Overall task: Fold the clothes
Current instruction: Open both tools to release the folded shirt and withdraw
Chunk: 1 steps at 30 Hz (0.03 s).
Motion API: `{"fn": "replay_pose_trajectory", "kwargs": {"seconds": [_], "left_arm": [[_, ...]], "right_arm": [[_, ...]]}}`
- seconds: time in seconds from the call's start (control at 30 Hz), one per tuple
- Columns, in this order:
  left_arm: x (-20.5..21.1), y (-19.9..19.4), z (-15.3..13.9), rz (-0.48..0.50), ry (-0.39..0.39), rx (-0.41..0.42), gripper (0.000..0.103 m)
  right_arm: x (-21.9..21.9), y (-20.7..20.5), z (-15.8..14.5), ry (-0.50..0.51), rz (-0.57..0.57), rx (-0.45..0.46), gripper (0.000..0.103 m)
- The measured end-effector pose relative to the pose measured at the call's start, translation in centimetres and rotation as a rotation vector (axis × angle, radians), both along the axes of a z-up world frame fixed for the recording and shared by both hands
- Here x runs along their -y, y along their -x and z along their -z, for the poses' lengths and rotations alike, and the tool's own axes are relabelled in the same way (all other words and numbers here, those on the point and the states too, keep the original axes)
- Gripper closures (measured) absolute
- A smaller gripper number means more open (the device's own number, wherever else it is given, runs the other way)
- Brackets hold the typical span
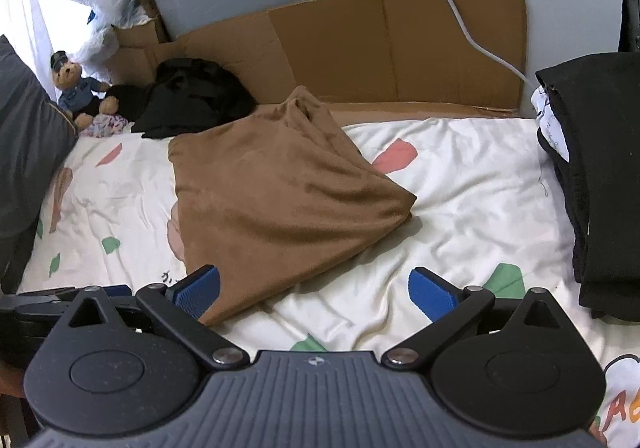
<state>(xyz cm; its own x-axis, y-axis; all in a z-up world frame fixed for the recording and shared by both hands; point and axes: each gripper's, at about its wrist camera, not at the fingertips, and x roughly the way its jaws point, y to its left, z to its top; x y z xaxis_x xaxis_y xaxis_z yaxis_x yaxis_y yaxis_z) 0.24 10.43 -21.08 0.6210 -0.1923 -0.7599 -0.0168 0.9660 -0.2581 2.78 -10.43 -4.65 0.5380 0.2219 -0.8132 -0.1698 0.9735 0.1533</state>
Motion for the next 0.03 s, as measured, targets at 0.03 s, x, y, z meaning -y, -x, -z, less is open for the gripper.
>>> {"fn": "replay_pose_trajectory", "kwargs": {"seconds": [0.03], "left_arm": [[0.06,0.07,0.08,0.012,0.006,0.001,0.001]], "right_arm": [[0.02,0.05,0.12,0.003,-0.001,-0.001,0.000]]}}
